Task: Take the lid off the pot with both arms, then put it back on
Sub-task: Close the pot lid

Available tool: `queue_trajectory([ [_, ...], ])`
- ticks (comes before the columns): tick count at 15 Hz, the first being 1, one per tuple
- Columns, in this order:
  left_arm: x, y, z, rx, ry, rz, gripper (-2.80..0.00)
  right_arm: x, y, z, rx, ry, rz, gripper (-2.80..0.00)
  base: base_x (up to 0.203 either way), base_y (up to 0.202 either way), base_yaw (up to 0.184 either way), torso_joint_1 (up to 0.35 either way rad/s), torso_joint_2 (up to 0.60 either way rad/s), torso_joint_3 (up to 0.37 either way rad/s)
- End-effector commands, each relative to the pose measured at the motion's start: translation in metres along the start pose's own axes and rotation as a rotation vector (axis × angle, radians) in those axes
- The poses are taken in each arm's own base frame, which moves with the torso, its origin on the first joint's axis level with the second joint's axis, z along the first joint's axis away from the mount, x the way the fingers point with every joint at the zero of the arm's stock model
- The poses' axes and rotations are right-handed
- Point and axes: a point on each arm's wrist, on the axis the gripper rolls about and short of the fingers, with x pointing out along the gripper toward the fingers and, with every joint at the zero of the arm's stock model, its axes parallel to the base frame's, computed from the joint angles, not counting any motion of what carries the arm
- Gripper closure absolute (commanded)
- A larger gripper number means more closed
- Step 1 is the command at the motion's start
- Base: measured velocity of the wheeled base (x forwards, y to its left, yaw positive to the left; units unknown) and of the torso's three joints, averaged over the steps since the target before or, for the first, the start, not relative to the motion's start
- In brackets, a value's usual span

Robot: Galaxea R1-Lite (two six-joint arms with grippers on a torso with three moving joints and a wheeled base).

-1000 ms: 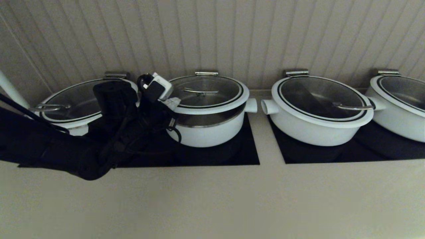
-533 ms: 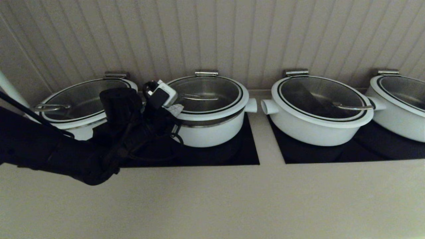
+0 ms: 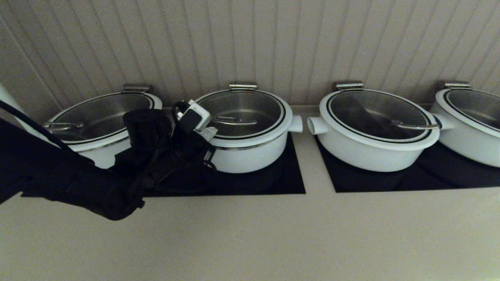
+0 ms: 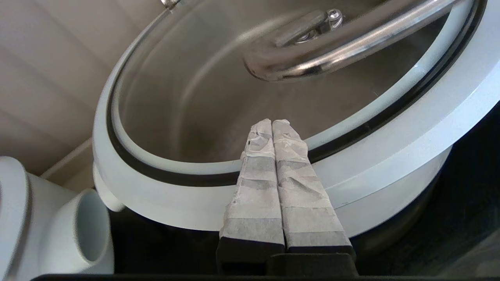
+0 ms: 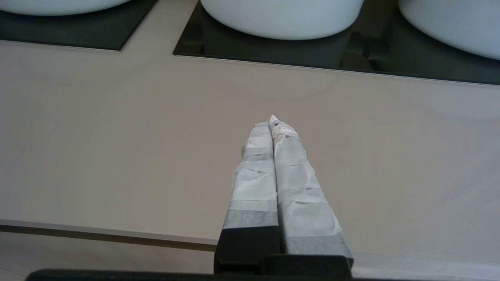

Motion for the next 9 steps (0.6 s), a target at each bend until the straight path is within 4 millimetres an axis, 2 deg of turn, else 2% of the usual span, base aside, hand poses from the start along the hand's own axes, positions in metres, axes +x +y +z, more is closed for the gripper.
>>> queue_trajectory([
  [1, 0.002, -0.002, -0.004, 0.002, 0.008, -0.004, 0.00, 0.000, 0.000, 0.000, -0.001, -0.001, 0.001, 0.00, 0.000, 0.000, 0.000, 0.000, 0.00, 0.000],
  [9, -0.001, -0.007, -0.014, 0.000, 0.046, -0.021, 0.00, 0.000, 0.000, 0.000, -0.001, 0.000, 0.000, 0.00, 0.000, 0.000, 0.000, 0.000, 0.00, 0.000],
])
